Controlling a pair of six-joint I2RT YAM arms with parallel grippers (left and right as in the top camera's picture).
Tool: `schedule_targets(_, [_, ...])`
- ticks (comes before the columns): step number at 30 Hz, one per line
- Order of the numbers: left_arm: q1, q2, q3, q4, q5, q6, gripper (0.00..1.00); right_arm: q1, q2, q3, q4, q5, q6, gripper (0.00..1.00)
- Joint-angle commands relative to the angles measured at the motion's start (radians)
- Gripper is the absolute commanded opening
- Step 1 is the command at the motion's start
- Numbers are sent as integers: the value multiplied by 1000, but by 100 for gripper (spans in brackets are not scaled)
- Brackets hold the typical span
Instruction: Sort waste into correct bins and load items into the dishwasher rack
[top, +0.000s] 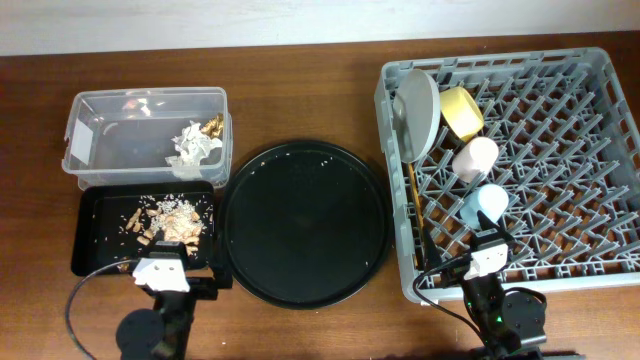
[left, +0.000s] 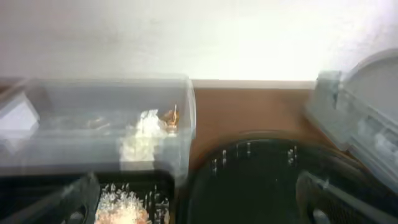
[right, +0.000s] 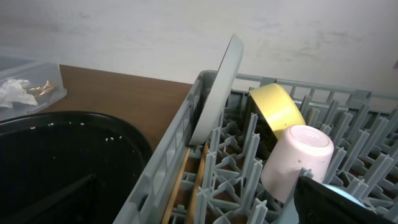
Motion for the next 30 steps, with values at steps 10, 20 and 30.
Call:
schedule_targets(10, [-5, -86, -245, 283, -147, 16, 99, 5, -9, -11, 3, 13, -7, 99])
schedule_targets(20, [-6, -86, -245, 226, -109, 46, 99, 5, -9, -11, 3, 13, -7, 99])
schedule_targets(30, [-6, -85, -245, 226, -109, 46, 99, 5, -9, -11, 3, 13, -7, 99])
